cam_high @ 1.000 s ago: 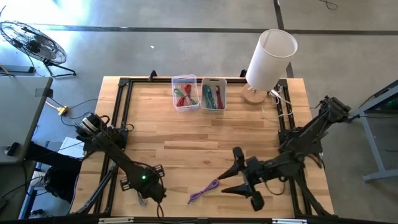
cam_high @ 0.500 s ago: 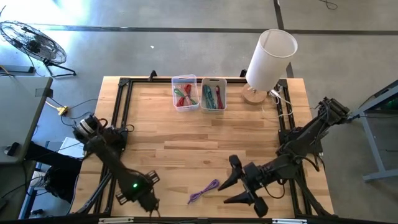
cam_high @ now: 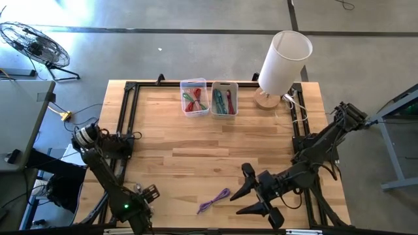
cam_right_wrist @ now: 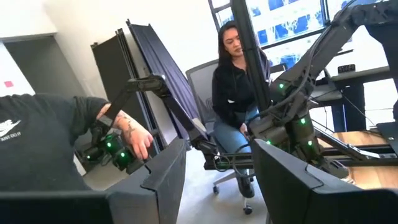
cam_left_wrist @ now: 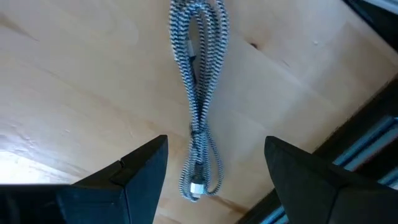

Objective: Pick & Place USB Port
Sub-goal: Put the white cable into the gray bin

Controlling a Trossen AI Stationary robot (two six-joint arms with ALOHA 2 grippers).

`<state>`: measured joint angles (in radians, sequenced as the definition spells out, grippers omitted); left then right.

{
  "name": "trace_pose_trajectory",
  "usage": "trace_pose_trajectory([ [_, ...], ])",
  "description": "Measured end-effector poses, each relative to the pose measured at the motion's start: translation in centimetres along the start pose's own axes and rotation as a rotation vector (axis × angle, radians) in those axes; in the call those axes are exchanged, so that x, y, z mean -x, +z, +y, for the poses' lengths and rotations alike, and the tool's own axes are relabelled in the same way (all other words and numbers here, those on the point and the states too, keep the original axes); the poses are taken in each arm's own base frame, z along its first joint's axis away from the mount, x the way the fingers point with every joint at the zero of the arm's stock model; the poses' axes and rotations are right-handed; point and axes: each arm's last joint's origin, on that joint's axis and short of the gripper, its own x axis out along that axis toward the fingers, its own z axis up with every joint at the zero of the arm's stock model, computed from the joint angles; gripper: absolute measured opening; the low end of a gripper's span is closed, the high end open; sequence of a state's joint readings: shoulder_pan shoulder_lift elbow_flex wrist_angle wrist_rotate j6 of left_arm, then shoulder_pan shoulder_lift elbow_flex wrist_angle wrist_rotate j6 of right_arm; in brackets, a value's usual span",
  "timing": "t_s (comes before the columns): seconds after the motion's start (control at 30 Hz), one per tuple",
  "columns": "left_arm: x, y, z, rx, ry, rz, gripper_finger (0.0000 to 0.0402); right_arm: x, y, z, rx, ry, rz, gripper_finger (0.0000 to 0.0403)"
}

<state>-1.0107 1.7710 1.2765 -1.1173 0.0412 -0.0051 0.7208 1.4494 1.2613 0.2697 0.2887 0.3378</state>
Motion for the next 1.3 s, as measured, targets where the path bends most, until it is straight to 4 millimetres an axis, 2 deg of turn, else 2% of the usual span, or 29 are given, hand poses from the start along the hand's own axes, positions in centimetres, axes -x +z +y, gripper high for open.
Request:
trace_pose_trajectory([
  [0.47,-4.1,-0.9,0.1,0.059,-0.034,-0.042,0.0264,0.0,0.3,0.1,-0.016,-0.016,-0.039,0.0177],
  [0.7,-5.2,-1.1,0.3,0.051,-0.003,-0.077,0.0264,0.0,0.4,0.1,-0.022,-0.026,-0.054,0.0177],
  [0.9,-5.3,-1.2,0.3,0.052,0.011,-0.081,0.0256,0.0,0.4,0.1,-0.043,-0.026,-0.055,0.0177],
  [1.0,-5.3,-1.2,0.4,0.056,0.034,-0.080,0.0224,0.0,0.4,0.1,-0.043,-0.026,-0.056,0.0177],
  [1.07,-5.3,-1.2,0.5,0.057,0.052,-0.081,0.0185,0.0,0.4,0.1,-0.043,-0.026,-0.055,0.0177],
  [1.23,-5.3,-1.1,0.5,0.068,0.075,-0.083,0.0032,0.0,0.3,0.3,-0.039,-0.019,-0.053,0.0177],
  [1.3,-5.3,-1.1,0.6,0.109,0.081,-0.085,0.0022,0.1,0.2,0.5,-0.039,-0.014,-0.050,0.0177],
])
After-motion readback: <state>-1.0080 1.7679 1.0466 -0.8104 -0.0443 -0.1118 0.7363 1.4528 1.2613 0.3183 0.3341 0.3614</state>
